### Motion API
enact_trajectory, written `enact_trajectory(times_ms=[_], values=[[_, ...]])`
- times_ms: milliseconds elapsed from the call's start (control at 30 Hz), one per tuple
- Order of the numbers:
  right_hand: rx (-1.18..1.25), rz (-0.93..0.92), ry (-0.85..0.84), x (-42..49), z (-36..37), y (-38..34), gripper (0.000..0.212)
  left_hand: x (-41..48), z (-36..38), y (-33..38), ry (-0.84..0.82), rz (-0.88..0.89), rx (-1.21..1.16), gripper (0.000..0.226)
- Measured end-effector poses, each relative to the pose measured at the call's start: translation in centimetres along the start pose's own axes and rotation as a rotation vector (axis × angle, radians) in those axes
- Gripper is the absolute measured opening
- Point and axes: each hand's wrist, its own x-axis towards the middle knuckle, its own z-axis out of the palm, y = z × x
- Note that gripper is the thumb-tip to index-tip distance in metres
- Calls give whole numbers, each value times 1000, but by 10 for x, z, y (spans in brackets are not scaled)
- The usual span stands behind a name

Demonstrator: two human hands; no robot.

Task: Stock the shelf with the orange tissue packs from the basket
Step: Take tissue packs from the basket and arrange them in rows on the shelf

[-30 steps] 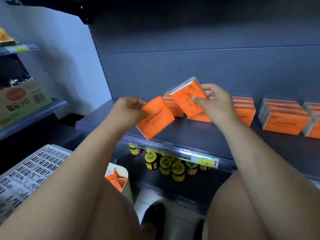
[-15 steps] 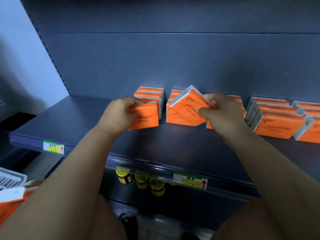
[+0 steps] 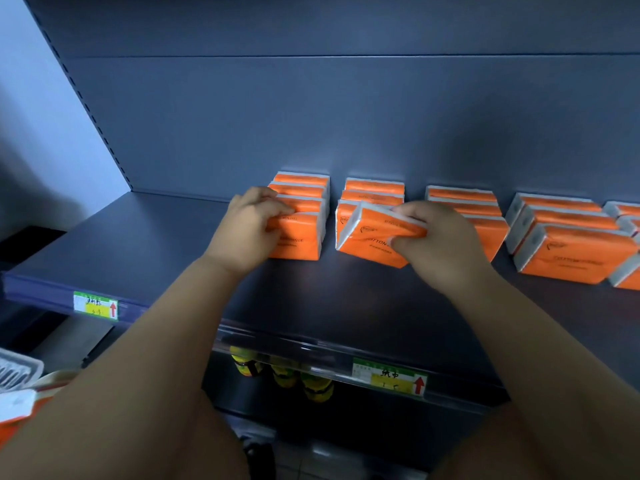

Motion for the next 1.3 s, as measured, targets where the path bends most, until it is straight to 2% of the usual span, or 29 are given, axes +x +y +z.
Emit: enact_trajectory(times_ms=[267,367,533,633,733,833,1000,1300], values=[[-138,-76,-58,-8,13,3,51,-1,8,11,64,-41,101,56],[-201,-95,-60,-8,16,2,54,0,9,22,72,-88,198,51],[-374,-65,-43,-9,18,2,62,-7,7,64,201,54,207,29],[-439,-36,-18,-11,21,-1,61,-20,14,89,113,86,39,22],[-410,-10,37,-11,25,-5,53,-30,22,102,-58,25,-119,35],[-382,-5,74,-9,28,-5,47,-29,25,107,-172,-112,-259,46],[-333,-44,83,-4,31,-1,50,-23,24,104,-212,-293,-389,52],[-380,-88,106,2,36,0,44,-22,26,109,-234,-321,-448,61]])
